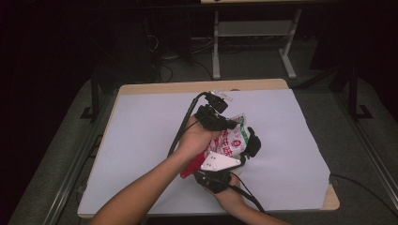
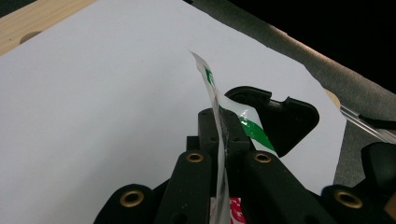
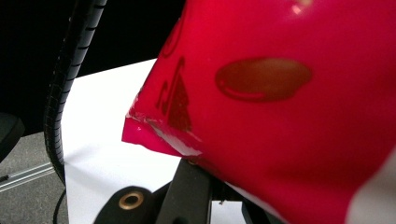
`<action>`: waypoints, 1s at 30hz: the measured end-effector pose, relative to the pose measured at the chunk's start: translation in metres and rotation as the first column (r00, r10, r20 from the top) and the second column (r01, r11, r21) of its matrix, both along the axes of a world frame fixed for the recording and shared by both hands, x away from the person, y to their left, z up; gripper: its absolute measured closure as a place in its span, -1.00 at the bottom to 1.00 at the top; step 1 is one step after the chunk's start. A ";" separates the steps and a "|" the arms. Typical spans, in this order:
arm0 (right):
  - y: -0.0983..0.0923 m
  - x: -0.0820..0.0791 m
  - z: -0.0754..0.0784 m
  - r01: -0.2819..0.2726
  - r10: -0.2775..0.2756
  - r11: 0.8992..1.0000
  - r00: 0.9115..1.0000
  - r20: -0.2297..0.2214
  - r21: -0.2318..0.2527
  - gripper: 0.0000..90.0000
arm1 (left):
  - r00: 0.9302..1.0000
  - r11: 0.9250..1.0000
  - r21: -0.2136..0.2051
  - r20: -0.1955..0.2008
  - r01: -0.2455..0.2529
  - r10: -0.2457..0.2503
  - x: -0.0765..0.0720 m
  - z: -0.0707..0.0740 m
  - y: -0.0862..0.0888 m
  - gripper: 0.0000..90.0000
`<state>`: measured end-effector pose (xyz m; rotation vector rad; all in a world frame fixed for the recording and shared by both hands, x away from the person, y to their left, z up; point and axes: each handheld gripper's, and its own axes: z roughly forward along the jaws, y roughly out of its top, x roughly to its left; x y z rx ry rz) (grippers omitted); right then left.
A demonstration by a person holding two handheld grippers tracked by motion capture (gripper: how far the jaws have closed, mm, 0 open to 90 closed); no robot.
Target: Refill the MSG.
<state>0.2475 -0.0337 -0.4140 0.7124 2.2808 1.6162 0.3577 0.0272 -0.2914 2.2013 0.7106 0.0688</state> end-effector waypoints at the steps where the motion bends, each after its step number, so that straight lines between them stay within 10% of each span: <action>1: 0.000 0.000 0.000 0.001 -0.001 1.000 1.000 0.000 0.000 1.00 | 1.000 1.000 0.000 0.000 -0.001 0.001 0.000 0.000 0.000 1.00; 30: 0.005 -0.002 0.002 -0.006 0.006 1.000 1.000 0.004 0.018 1.00 | 1.000 1.000 0.008 0.007 -0.002 0.002 -0.004 0.002 0.001 1.00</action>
